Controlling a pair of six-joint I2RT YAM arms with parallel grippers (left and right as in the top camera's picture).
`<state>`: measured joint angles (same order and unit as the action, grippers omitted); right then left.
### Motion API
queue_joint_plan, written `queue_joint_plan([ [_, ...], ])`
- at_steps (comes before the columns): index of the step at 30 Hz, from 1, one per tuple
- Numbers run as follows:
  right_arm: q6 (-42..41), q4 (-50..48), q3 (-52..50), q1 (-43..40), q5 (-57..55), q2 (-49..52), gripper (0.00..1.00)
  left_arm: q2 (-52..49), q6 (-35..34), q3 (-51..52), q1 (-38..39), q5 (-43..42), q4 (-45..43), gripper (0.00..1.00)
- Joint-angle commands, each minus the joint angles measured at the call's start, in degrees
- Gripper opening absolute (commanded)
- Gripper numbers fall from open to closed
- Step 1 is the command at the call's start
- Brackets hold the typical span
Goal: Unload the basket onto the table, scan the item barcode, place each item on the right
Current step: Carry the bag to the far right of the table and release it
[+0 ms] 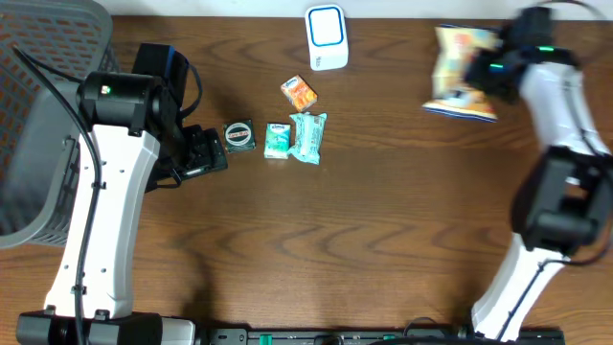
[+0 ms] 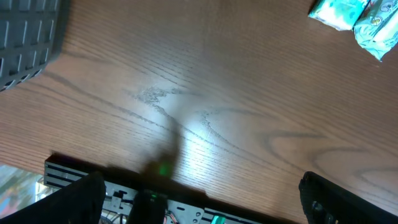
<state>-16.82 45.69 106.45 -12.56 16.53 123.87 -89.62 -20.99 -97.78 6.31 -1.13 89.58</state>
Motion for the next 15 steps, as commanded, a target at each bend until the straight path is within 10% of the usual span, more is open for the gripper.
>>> queue_joint_plan([
  [1, 10.62, 3.52, 1.49, -5.81, -0.63, -3.21, 0.01, -0.22, -0.13, 0.07, -0.13, 0.74, 0.15, 0.98],
  [6, 17.29, 5.44, 1.29, -12.72, -10.32, -2.6, 0.04, -0.22, -0.13, 0.07, -0.13, 0.74, 0.15, 0.98],
  [10, 20.74, 4.96, 1.27, -16.0, -11.52, -2.32, 0.67, -0.22, -0.13, 0.07, -0.13, 0.74, 0.15, 0.97],
  [15, 20.09, 4.74, 0.44, -17.0, -6.95, -1.92, 0.81, -0.22, -0.13, 0.07, -0.13, 0.74, 0.13, 0.98],
])
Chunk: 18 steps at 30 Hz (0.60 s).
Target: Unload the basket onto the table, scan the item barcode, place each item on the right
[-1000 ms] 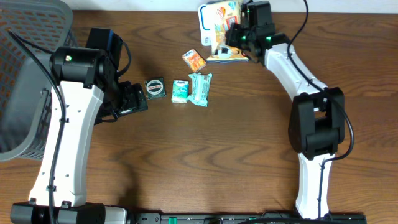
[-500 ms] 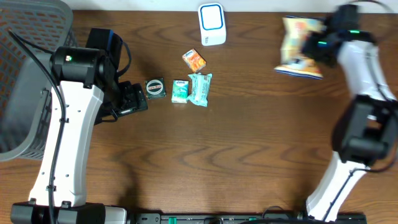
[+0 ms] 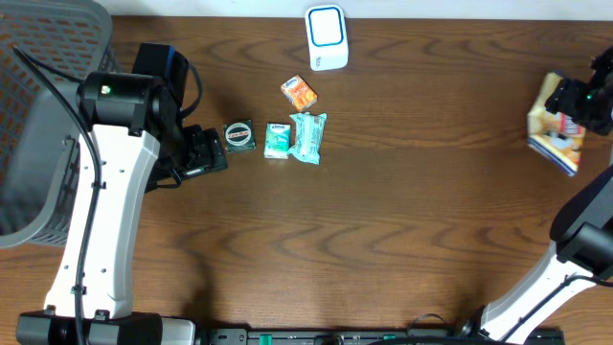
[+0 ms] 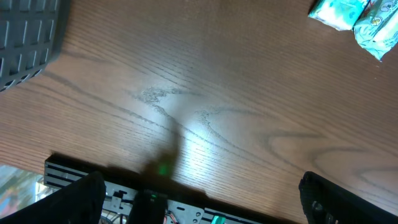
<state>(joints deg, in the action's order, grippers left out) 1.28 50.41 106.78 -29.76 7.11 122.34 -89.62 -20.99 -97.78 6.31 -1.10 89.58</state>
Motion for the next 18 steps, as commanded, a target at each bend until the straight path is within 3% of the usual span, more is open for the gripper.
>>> queue_joint_plan([
  [1, 1.99, 0.15, -0.07, 0.37, 3.48, -0.39, 0.81, -0.22, -0.13, 0.07, -0.13, 0.72, 0.15, 0.98],
  [10, 1.97, 3.41, -0.42, 8.92, 26.97, -0.39, 0.77, -0.22, -0.13, 0.07, -0.13, 0.72, 0.15, 0.98],
  [18, 1.97, 6.21, -0.68, 24.87, 30.73, -0.39, 0.76, -0.22, -0.13, 0.07, -0.13, 0.72, 0.15, 0.98],
])
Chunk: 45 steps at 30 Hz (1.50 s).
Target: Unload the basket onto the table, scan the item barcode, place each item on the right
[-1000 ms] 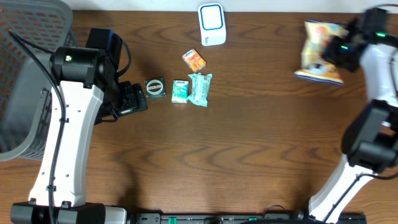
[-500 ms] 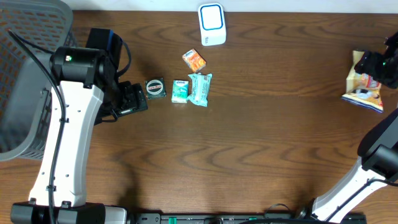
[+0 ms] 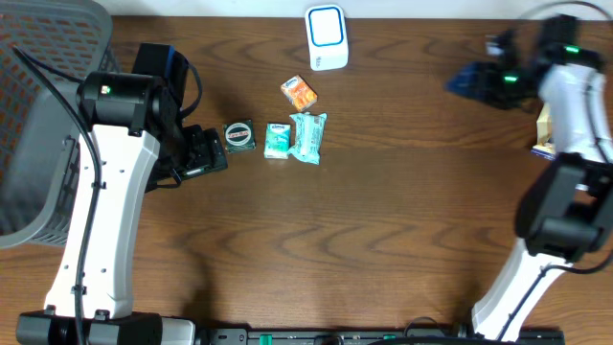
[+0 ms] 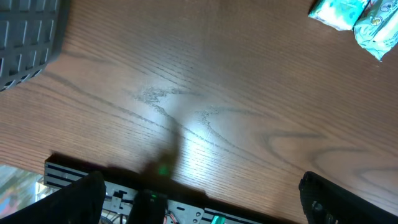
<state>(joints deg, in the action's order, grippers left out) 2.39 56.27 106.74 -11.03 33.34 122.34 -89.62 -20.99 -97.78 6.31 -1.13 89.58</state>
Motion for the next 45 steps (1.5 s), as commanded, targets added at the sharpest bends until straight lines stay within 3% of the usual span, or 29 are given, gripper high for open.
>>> queue_joint_plan([
  [1, 0.85, 0.28, -0.74, 8.55, 4.5, -0.39, 0.77, -0.22, -0.13, 0.07, -0.13, 0.74, 0.15, 0.97],
  [4, 0.85, 0.09, -0.87, 14.78, 3.37, -0.31, 0.92, -0.22, -0.13, 0.07, -0.13, 0.74, 0.13, 0.98],
  [8, -4.81, -0.26, -0.9, 22.88, -4.85, -0.28, 0.98, -0.22, -0.13, 0.07, -0.13, 0.74, 0.15, 0.98],
  [12, -14.73, -0.35, -0.9, 27.3, -11.21, -0.26, 0.99, -0.22, -0.13, 0.07, -0.13, 0.74, 0.13, 0.98],
  [17, -18.67, 0.28, -0.92, 31.39, -11.17, -0.24, 0.99, -0.22, -0.13, 0.07, -0.13, 0.74, 0.13, 0.98],
  [19, -18.67, -0.13, -1.05, 33.35, -11.3, -0.07, 0.79, -0.22, -0.13, 0.07, -0.13, 0.74, 0.15, 0.98],
  [21, -18.84, -0.85, -1.27, 35.19, -12.04, 0.11, 0.71, -0.22, -0.13, 0.07, -0.13, 0.74, 0.15, 0.98],
  [24, -23.56, -1.46, -1.33, 38.4, -18.36, 0.68, 0.69, -0.22, -0.13, 0.07, -0.13, 0.74, 0.15, 0.98],
  [30, -33.75, -2.12, -1.44, 43.56, -30.4, 2.95, 0.55, -0.22, -0.13, 0.07, -0.13, 0.74, 0.15, 0.98],
  [39, -34.07, -3.67, -1.49, 46.29, -35.82, 8.37, 0.54, -0.22, -0.13, 0.07, -0.13, 0.74, 0.15, 0.98],
  [45, -34.07, 0.48, -1.49, 45.29, -41.27, 10.78, 0.51, -0.22, -0.13, 0.07, -0.13, 0.74, 0.15, 0.98],
])
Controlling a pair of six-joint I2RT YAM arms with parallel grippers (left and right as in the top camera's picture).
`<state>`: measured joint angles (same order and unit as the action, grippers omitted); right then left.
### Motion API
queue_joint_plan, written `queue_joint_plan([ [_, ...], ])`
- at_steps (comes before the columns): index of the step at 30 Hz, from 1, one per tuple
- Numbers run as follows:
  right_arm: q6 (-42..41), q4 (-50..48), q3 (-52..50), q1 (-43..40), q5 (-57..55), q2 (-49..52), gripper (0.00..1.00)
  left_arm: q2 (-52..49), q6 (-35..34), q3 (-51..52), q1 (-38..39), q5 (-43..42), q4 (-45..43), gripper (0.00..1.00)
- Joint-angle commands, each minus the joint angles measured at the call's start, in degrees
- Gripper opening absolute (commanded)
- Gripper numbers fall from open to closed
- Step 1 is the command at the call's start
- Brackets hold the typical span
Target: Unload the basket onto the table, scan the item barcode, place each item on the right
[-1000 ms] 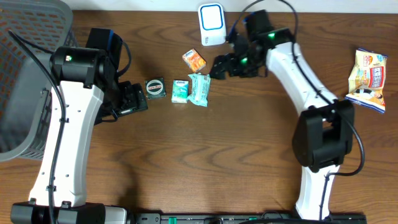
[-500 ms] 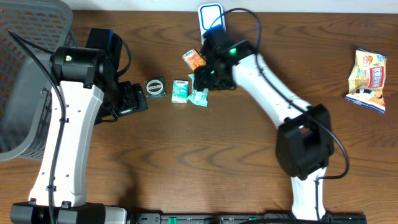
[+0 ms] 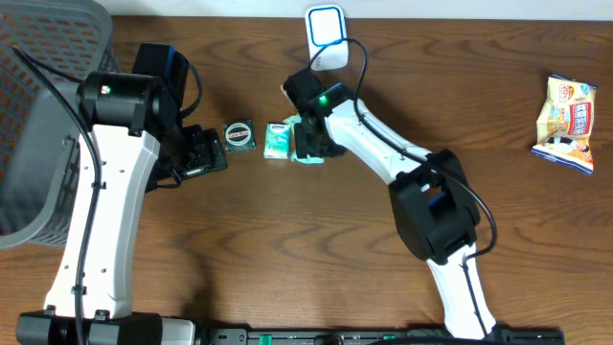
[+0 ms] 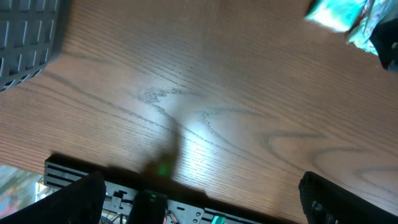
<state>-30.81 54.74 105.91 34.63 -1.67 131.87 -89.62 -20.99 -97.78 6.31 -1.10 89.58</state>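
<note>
The white barcode scanner [image 3: 326, 36] stands at the back middle of the table. In front of it lie a round tin [image 3: 238, 135], a small teal box [image 3: 277, 141] and a teal packet [image 3: 308, 151]. My right gripper [image 3: 308, 137] is down on the teal packet; its jaws are hidden by the wrist. The orange box is hidden under that arm. A chips bag [image 3: 565, 112] lies at the far right. My left gripper [image 3: 204, 153] hovers open just left of the tin, holding nothing. The left wrist view shows the teal packets [image 4: 336, 14] at top right.
A grey mesh basket [image 3: 38, 115] fills the left end of the table, and its corner [image 4: 25, 37] shows in the left wrist view. The right arm stretches across the table's middle from the front right.
My right arm was at the back right near the chips bag; now it reaches across to the middle and sits on the teal packet, which has shifted slightly. The left arm has not moved.
My right gripper first held the chips bag near the back right, then had it at the table's far right edge. Later the gripper was away from the bag, which stayed at the right. Now the gripper is on the teal packet. The left gripper stayed open throughout.
</note>
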Motion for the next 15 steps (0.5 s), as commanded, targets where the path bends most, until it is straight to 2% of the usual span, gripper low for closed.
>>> queue_joint_plan([
  [1, -0.87, 3.54, -0.66, -0.68, -7.56, 1.27, 0.5, -0.22, -0.13, 0.07, -0.13, 0.72, 0.15, 0.98],
  [11, -0.87, 20.83, -0.63, -4.39, -16.17, -1.51, 0.49, -0.22, -0.13, 0.07, -0.13, 0.72, 0.15, 0.98],
  [15, -0.83, 26.64, -0.63, -6.4, -19.85, -4.74, 0.53, -0.22, -0.13, 0.07, -0.13, 0.72, 0.15, 0.97],
])
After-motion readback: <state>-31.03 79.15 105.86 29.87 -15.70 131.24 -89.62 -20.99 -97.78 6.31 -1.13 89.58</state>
